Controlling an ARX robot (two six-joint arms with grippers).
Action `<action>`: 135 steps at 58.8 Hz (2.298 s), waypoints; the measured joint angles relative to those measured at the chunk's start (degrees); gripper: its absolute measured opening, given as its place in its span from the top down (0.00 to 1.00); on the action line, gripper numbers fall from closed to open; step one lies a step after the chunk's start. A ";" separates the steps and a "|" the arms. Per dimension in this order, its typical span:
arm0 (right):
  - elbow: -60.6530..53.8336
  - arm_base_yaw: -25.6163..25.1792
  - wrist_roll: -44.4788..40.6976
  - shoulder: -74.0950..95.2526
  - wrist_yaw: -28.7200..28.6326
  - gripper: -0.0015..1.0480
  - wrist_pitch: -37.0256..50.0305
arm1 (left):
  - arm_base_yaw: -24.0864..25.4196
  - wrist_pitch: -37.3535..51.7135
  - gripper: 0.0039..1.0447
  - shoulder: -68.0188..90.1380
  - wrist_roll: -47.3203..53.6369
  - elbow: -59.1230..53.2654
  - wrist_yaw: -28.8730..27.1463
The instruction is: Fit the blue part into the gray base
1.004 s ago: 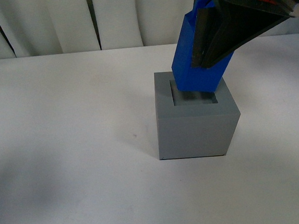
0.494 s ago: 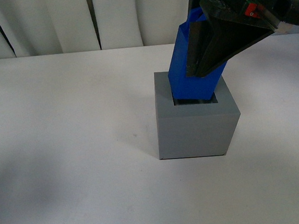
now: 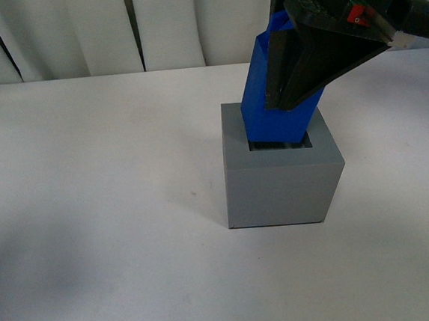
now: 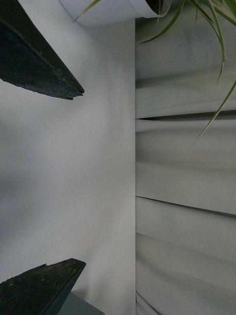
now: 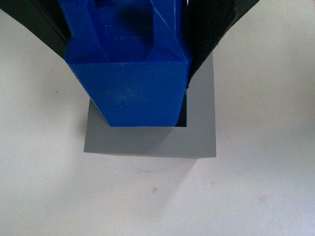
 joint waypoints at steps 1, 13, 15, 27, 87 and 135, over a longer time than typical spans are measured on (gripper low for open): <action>0.00 0.00 0.02 0.00 0.00 0.55 0.04 | 0.00 0.00 0.06 0.00 0.02 0.00 0.00; 0.00 0.02 0.31 0.04 -0.39 0.55 0.63 | 0.00 0.00 0.06 0.00 0.02 0.00 0.00; 0.00 0.02 0.31 0.04 -0.39 0.55 0.61 | -0.02 0.02 0.06 0.00 0.02 0.00 0.02; 0.00 0.02 0.74 0.04 -1.29 0.55 0.37 | 0.00 0.00 0.06 0.00 0.02 0.00 0.00; -3.08 -1.01 -0.94 0.15 0.50 0.22 -0.72 | 0.00 0.00 0.06 0.00 0.02 0.00 0.02; -25.11 -14.14 3.15 -25.07 -15.08 0.07 17.88 | 0.00 0.00 0.06 0.00 0.00 0.00 0.00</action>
